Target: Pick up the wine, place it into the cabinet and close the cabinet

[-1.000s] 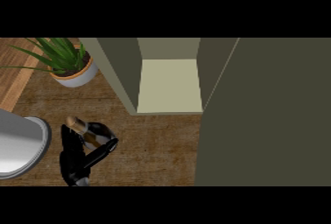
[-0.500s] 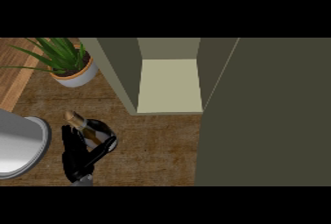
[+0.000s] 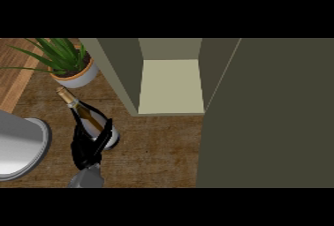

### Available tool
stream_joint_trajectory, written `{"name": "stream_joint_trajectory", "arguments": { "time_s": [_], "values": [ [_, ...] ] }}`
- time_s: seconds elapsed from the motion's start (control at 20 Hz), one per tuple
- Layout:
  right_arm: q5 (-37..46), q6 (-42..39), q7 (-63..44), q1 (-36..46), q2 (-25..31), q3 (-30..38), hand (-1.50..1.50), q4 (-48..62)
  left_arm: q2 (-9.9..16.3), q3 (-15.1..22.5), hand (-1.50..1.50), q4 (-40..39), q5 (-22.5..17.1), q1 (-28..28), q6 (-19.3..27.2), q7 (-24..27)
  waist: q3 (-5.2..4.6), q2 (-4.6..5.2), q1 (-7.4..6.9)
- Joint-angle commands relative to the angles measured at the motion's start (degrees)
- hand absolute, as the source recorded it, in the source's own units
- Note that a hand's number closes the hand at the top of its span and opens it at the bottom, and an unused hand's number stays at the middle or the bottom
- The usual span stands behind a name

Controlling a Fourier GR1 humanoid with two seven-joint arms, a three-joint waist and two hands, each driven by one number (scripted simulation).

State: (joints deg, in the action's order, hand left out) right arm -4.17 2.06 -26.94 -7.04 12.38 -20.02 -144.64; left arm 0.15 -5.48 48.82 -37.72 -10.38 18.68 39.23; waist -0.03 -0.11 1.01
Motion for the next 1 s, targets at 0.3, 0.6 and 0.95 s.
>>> {"name": "stream_joint_trajectory", "arguments": {
  "time_s": [0.3, 0.6, 0.95],
  "values": [
    [-9.5, -3.0, -2.2, -3.3, 2.2, 6.7, -1.5, -11.2, -0.1, 3.7, 1.5, -2.4, 0.0, -2.9, 5.7, 5.1, 0.07, -0.01, -0.3],
    [-3.9, -0.8, -2.6, -3.6, -0.2, 1.1, -1.5, -10.5, 3.2, 8.2, 1.5, -0.3, 5.3, 0.2, -7.0, 4.1, 0.03, -0.31, -0.24],
    [-2.9, -1.6, 1.1, -5.9, -0.5, 0.4, -1.5, -8.9, 9.3, 14.2, 1.5, 11.5, 6.3, 11.2, -23.7, 5.2, 0.1, -0.4, -0.86]
  ]
}}
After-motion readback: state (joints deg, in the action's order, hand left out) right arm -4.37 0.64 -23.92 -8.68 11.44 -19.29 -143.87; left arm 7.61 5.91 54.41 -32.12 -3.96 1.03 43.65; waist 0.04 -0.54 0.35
